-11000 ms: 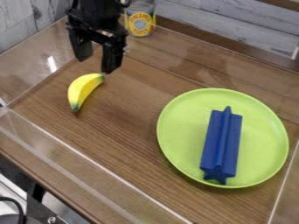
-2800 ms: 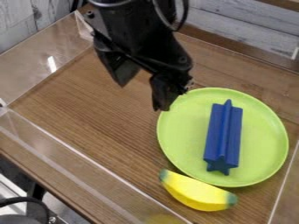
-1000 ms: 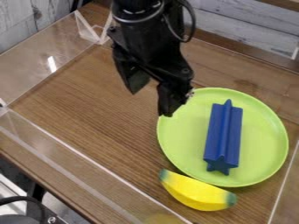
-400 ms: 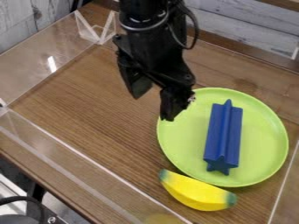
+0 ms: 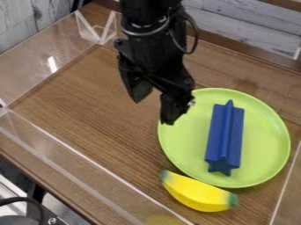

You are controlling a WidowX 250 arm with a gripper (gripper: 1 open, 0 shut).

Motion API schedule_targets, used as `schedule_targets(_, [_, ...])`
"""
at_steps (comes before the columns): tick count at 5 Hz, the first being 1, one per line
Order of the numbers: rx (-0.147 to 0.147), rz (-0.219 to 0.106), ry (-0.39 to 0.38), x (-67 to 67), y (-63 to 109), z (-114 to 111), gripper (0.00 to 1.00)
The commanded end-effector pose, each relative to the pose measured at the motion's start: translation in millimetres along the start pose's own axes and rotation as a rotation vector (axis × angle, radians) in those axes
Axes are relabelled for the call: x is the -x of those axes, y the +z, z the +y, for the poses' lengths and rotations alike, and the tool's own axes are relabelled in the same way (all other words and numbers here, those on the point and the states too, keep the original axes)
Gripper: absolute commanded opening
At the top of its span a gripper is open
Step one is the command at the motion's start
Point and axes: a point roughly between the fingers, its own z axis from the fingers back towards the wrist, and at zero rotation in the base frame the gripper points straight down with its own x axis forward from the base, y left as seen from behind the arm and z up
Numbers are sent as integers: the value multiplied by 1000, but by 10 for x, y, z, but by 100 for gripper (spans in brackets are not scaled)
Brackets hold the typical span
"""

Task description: Put the banana in the green plate

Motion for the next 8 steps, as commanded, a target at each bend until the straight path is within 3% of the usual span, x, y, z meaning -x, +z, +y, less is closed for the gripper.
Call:
schedule_targets(1, [12,-14,-43,-8,9,-64,100])
schedule_targets(5, [64,-9,-221,120,-210,-287,100])
schedule_targets(8, [77,-32,-336,184,-557,-402,100])
